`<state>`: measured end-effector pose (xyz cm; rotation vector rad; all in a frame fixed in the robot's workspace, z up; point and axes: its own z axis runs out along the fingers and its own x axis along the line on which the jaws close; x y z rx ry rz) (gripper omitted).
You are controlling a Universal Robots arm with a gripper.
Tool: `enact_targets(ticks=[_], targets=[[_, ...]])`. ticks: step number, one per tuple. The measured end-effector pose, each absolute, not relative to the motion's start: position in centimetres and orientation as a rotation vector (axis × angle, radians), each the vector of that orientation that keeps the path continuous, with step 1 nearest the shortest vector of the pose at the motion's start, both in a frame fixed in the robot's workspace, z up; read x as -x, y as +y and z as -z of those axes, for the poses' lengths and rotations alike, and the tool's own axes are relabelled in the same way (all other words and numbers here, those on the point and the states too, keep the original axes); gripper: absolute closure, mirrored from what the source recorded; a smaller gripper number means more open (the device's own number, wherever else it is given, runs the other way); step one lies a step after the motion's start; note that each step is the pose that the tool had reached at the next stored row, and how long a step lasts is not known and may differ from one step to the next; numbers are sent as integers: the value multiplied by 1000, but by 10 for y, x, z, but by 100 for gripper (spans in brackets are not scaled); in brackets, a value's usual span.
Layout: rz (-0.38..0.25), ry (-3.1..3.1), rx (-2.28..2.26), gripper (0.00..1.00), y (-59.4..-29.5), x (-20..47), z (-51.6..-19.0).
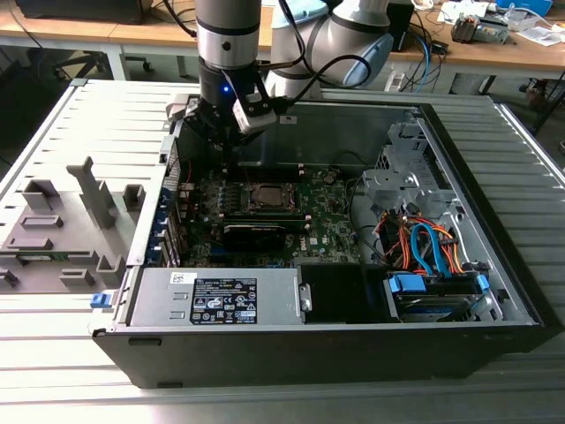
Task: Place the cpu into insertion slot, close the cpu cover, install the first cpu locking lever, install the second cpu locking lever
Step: 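Install the first cpu locking lever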
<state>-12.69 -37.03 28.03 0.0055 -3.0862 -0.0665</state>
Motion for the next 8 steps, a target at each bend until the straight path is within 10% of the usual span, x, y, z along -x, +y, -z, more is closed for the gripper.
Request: enact_targets(ticks=[8], targets=[[67, -3086, -5, 89, -369, 127, -279]])
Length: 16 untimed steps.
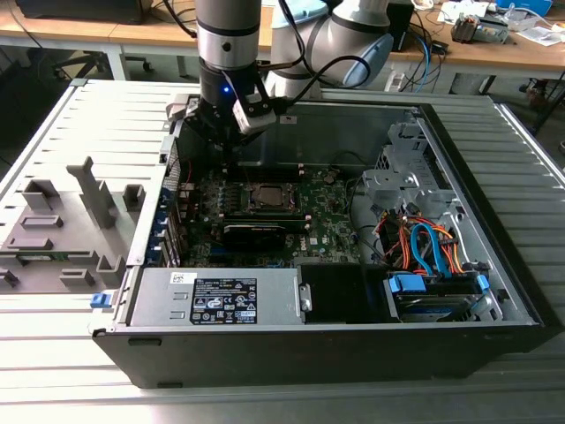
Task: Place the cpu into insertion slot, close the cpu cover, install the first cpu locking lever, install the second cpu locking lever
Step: 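Install the first cpu locking lever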
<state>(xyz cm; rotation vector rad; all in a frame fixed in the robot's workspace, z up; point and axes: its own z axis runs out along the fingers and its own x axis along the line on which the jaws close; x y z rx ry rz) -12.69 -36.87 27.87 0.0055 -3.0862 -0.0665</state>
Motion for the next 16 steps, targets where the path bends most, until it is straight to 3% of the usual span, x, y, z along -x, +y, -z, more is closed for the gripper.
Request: enact_targets(ticks=[16], targets=[[66, -3086, -5, 89, -366, 127, -276]])
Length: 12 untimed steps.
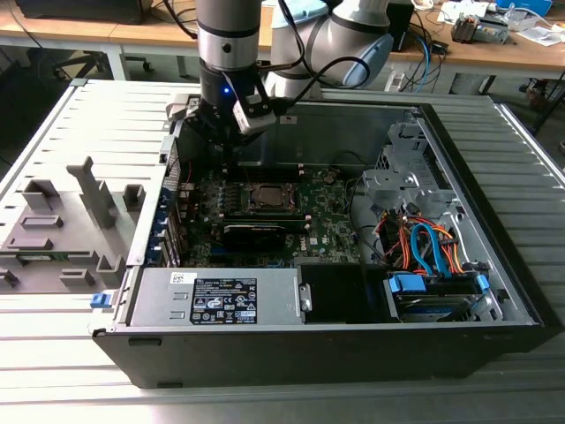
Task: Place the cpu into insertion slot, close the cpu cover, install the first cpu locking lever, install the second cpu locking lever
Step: 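Install the first cpu locking lever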
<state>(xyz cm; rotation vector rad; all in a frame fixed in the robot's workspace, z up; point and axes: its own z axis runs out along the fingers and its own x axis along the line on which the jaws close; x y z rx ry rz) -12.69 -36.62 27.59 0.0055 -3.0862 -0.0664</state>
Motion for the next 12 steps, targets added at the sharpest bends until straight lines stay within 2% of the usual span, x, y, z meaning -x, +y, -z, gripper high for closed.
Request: enact_targets(ticks=[12], targets=[[66, -3086, -6, 89, -364, 127, -273]])
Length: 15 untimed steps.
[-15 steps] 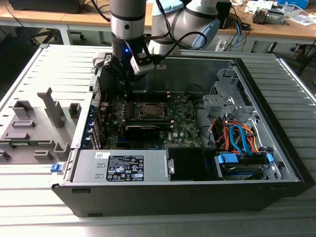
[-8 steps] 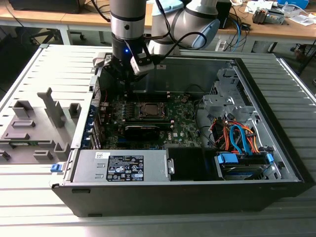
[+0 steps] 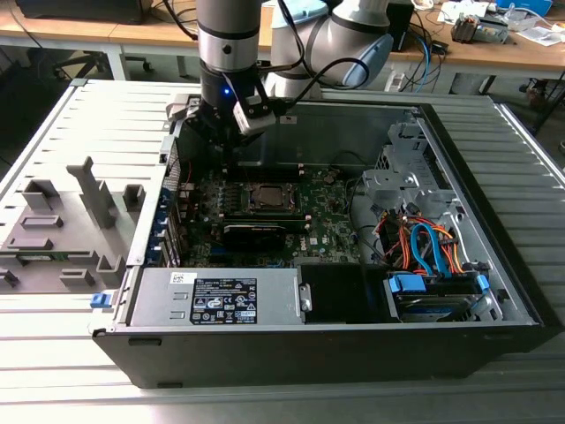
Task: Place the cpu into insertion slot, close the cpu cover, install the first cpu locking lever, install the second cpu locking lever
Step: 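Install the first cpu locking lever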
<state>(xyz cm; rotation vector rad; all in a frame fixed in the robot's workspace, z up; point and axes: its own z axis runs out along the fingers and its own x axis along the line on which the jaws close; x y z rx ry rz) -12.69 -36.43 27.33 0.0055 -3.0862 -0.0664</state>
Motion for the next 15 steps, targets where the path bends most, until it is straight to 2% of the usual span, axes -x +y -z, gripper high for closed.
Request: enact_targets(ticks=[15], targets=[[66, -3086, -6, 89, -356, 127, -269]])
